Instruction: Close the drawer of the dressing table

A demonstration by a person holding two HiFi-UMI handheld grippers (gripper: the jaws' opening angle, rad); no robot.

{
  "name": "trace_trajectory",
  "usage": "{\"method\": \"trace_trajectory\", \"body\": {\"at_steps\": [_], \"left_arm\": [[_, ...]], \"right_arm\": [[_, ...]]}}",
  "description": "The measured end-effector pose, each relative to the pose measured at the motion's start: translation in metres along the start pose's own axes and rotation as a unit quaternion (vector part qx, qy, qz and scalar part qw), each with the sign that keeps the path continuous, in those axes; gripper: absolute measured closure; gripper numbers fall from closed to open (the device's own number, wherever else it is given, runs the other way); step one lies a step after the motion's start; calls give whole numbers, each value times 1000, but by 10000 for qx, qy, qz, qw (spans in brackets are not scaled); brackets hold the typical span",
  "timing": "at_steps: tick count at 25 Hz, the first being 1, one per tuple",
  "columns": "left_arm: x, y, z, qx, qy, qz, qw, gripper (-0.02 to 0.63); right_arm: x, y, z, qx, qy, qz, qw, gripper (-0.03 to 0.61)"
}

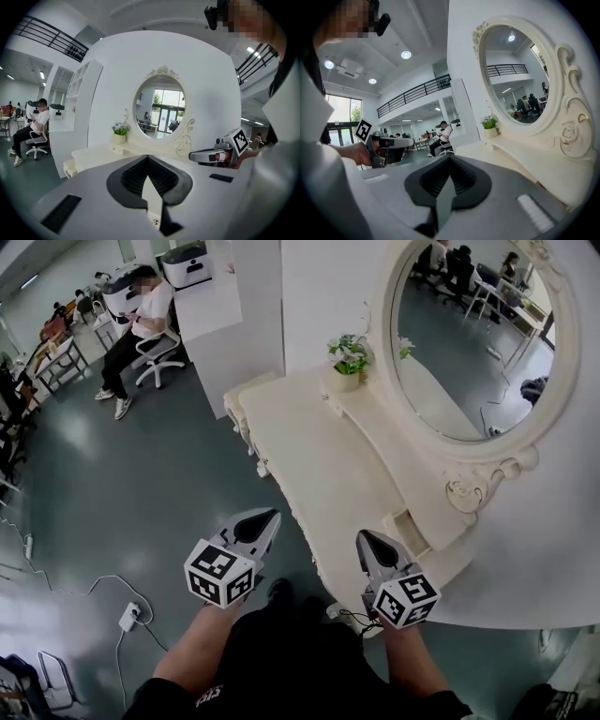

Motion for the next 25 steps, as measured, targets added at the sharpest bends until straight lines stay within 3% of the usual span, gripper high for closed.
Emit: {"method": "trace_trajectory", "body": {"at_steps": [12,19,25], "left_arm": [[70,7,-10,343,-936,-322,9945,609],[125,-12,21,535,-1619,-782,9822,609],[162,-31,62,784,-2202,-1245,9643,583]], "right_arm": [[6,-10,20,328,-1041,-293,9936,543],[-18,-28,44,645,-1767,-451,9811,534],[-46,-46,53,1012,-2188,-374,9698,534]]}}
Point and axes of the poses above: the fingertips, and each gripper's own axes: x forward along the fingers, z to its right, y out of its top, the point moved 5 cm from there along -x, backward along the fingers, and after that the axes turned 7 degrees about -z, right-handed, at the moved point
